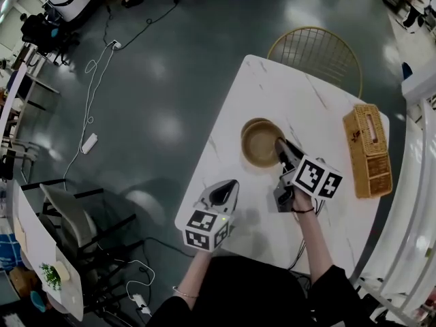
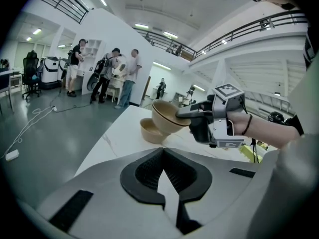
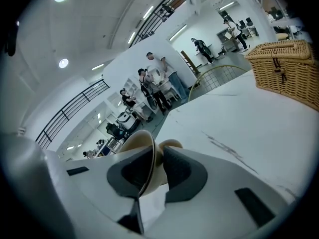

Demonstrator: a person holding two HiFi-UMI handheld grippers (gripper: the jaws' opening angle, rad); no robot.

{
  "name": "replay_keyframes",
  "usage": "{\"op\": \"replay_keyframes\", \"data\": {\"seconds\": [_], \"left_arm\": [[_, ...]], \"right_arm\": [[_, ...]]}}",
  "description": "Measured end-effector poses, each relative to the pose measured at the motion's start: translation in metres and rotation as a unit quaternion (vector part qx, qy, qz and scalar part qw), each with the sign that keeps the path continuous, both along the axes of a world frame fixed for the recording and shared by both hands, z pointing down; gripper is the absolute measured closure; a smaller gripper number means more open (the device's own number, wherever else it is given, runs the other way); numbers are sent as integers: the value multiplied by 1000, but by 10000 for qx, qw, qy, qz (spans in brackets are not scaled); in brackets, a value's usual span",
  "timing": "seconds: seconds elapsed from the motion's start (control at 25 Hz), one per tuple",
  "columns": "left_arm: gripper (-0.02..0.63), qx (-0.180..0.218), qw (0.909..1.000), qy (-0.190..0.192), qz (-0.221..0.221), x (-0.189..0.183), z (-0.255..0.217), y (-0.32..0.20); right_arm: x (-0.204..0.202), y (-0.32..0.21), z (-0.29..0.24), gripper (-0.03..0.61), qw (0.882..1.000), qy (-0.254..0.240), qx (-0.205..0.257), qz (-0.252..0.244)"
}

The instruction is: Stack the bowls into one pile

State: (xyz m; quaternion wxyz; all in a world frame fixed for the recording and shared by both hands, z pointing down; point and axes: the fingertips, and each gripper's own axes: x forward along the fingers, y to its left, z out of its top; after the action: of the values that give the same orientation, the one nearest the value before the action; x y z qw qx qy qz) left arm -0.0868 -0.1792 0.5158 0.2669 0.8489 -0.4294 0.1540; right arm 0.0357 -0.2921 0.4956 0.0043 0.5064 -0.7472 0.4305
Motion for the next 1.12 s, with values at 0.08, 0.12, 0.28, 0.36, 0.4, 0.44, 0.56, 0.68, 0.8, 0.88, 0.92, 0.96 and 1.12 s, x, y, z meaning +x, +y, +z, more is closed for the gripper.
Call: {"op": "replay_keyframes", "data": {"seconds": [0.08, 0.12, 0.28, 0.36, 0.4, 0.44, 0.56, 0.68, 0.8, 0.88, 0.92, 0.96, 1.12], "left_arm": [[600, -8, 10000, 9, -9, 1, 1, -3], [600, -14, 10000, 12, -13, 1, 2, -5], [600, -49, 10000, 14, -22, 2, 5, -9], [600, -81, 10000, 23, -11, 2, 7, -10], [599, -97, 9999, 30, -11, 3, 9, -11], [600, -114, 9999, 35, -13, 3, 10, -11], [600, -173, 9998, 33, -21, 4, 13, -12], [600, -232, 9997, 31, -27, 4, 17, -12], [599, -277, 9996, 37, -25, 3, 19, -12], [598, -296, 9996, 38, -26, 3, 20, -12], [600, -304, 9995, 44, -32, 3, 21, -13], [600, -314, 9995, 55, -36, 3, 21, -13], [600, -332, 9994, 84, -25, 6, 22, -15]], "right_arm": [[-1, -8, 2, 532, 10000, 10, 13, 69], [-1, -11, 3, 532, 9999, 6, 11, 109], [-2, -21, 10, 532, 9998, 82, 1, 203], [-2, -25, 17, 532, 9996, 183, -18, 223], [-1, -28, 19, 532, 9995, 236, -30, 227], [-1, -30, 22, 532, 9993, 286, -39, 228], [-1, -38, 28, 532, 9989, 435, -52, 194], [-3, -41, 34, 532, 9981, 597, -76, 111], [-7, -41, 38, 532, 9973, 739, -46, -5], [-9, -43, 38, 532, 9963, 849, 73, -93], [-10, -45, 38, 532, 9957, 909, 127, -141], [-10, -46, 37, 532, 9951, 958, 164, -180], [-9, -47, 40, 531, 9943, 1024, 196, -237]]}}
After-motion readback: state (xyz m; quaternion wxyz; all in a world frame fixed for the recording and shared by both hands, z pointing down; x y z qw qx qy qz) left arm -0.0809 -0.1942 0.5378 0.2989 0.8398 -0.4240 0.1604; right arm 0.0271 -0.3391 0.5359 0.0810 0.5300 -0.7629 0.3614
